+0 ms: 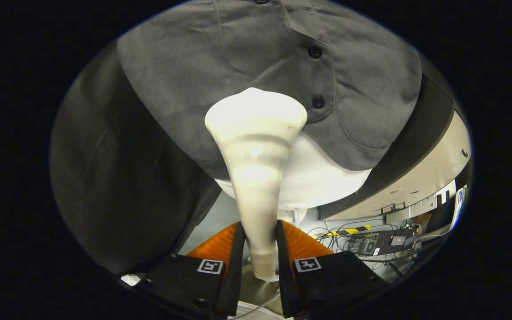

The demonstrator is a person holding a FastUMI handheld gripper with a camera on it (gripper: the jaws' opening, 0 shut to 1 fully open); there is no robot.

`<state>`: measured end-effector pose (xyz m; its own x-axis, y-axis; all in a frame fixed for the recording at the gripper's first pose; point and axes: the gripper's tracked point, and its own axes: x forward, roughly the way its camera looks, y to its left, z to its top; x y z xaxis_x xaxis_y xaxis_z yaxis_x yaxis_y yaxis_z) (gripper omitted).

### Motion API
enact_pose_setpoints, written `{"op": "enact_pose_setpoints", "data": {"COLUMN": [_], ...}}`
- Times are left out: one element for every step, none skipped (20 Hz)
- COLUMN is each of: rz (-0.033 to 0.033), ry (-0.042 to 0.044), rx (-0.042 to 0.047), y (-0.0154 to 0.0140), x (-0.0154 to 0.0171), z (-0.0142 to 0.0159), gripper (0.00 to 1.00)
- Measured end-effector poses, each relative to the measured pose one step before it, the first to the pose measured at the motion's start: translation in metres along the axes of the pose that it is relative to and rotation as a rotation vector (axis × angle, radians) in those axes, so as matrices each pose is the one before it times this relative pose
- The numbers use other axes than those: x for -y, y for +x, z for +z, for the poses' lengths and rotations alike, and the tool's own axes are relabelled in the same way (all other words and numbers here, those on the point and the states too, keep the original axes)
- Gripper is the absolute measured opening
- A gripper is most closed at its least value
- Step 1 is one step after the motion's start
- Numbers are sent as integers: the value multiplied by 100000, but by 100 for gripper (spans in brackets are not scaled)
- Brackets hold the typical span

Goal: Iron the clothes twice with a garment steamer, once on the left side and once on the right side.

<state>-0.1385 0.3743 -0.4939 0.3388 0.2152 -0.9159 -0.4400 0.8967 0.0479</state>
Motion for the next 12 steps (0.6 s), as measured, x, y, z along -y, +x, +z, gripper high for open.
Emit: {"op": "enact_pose_setpoints", "data": {"rz": [500, 286, 323, 308, 305, 306, 263, 213, 38, -80, -243, -201], "ry": [-222, -33, 40, 351, 440, 423, 525, 582, 642, 500, 467, 383], "rx": [256, 134, 516, 1009, 1062, 1223, 1609, 1665, 1824, 1965, 1955, 2074], "y": [-421, -566, -610, -849, -946, -981, -1013, -1040, -1087, -1042, -1100, -1116], "x": [312, 387, 198, 341, 330, 606, 583, 594, 592, 769, 770, 614], "z": [68, -78, 206, 153, 175, 214, 387, 449, 585, 559, 687, 588], "gripper": [44, 44, 44, 44, 44, 44, 44, 44, 44, 44, 44, 44]}}
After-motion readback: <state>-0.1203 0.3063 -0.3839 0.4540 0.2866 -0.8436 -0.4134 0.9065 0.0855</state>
